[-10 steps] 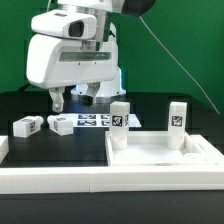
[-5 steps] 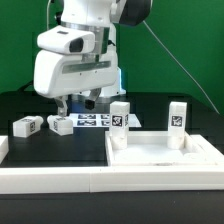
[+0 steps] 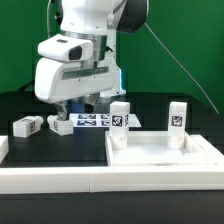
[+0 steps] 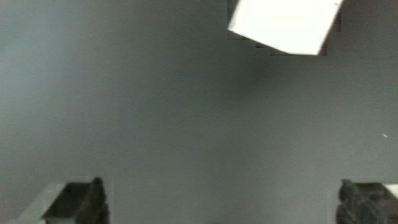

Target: Assemble square table

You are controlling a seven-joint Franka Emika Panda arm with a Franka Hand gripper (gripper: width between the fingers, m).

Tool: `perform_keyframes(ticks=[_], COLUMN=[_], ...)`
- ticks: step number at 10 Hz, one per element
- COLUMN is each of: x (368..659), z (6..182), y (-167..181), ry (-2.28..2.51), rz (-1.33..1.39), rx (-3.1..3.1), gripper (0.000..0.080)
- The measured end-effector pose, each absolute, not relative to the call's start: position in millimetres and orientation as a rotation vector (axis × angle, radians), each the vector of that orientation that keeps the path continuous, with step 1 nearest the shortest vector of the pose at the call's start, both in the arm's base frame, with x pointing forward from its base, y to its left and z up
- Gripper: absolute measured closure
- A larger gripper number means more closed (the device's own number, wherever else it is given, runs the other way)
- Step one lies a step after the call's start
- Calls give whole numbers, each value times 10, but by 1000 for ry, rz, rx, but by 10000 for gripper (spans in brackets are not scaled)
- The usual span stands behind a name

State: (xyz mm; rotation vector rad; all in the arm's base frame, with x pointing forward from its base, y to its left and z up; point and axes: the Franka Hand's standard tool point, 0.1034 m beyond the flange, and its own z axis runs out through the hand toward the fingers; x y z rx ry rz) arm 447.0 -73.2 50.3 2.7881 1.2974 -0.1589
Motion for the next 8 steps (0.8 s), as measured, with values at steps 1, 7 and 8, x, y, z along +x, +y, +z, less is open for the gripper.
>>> perform_keyframes(ticks=[1,7,8], x=[4444,4288,4257], z=[483,312,325], y=[-680,-594,-681], ry=[1232,1063,1025], rz=[-203,-699,-831], rx=[2807,2686,2657], gripper=[151,151,151])
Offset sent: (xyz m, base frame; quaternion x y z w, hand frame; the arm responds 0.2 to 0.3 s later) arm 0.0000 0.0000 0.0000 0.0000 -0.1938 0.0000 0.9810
